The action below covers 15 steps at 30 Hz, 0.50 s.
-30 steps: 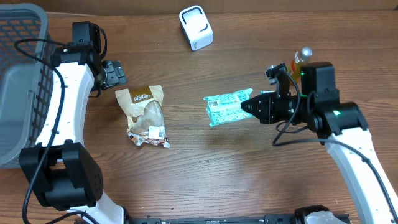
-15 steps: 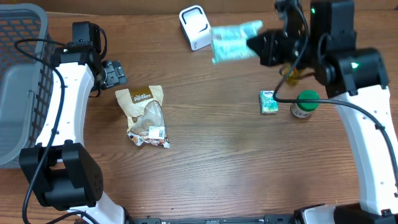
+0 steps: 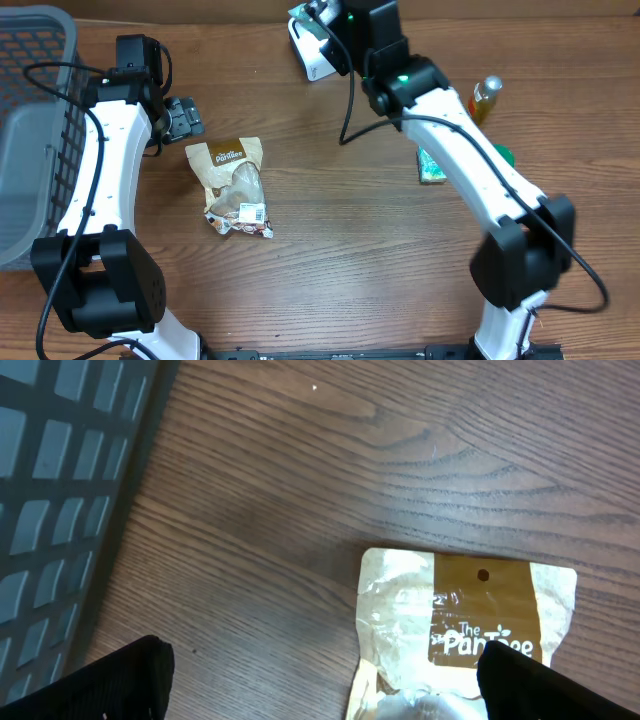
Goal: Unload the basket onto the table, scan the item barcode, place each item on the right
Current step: 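Hold the wet-wipes pack in front of the white scanner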
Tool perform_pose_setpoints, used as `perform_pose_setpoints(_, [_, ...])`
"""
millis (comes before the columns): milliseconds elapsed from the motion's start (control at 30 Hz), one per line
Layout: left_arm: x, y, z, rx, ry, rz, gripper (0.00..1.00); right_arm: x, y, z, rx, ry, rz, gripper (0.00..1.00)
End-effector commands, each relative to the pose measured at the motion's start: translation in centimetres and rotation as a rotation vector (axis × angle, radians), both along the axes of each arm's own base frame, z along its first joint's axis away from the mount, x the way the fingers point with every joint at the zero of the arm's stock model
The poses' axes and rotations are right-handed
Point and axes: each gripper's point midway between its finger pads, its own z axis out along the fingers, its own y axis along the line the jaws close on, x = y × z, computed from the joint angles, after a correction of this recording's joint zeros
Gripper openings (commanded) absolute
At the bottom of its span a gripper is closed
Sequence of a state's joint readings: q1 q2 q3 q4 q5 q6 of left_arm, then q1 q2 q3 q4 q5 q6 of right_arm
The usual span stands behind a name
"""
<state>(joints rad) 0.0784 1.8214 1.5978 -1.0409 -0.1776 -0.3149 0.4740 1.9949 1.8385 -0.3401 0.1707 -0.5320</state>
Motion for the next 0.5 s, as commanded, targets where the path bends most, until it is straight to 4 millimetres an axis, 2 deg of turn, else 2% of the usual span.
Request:
perform_pose_setpoints(0, [0.2, -0.1, 1.0, 0.015, -0.024, -0.008, 1.00, 3.0, -1.2, -1.4, -0.220, -0.118, -0.050, 0.04])
perform_pose_setpoints(200, [0.2, -0.1, 1.0, 0.015, -0.024, -0.008, 0.99, 5.9, -0.1, -5.0, -0.318, -0.199, -0.035, 0.04])
perform_pose_setpoints(400, [0.2, -0.1, 1.0, 0.015, -0.024, -0.008, 1.00, 7.8, 0.1, -6.7, -0.394, -0.294, -0.062, 0.04])
perform_pose_setpoints(467, [0.2, -0.1, 1.0, 0.015, -0.025, -0.008, 1.00, 7.9, 0.1, -7.2, -0.406, -0.291, -0.058, 0.04])
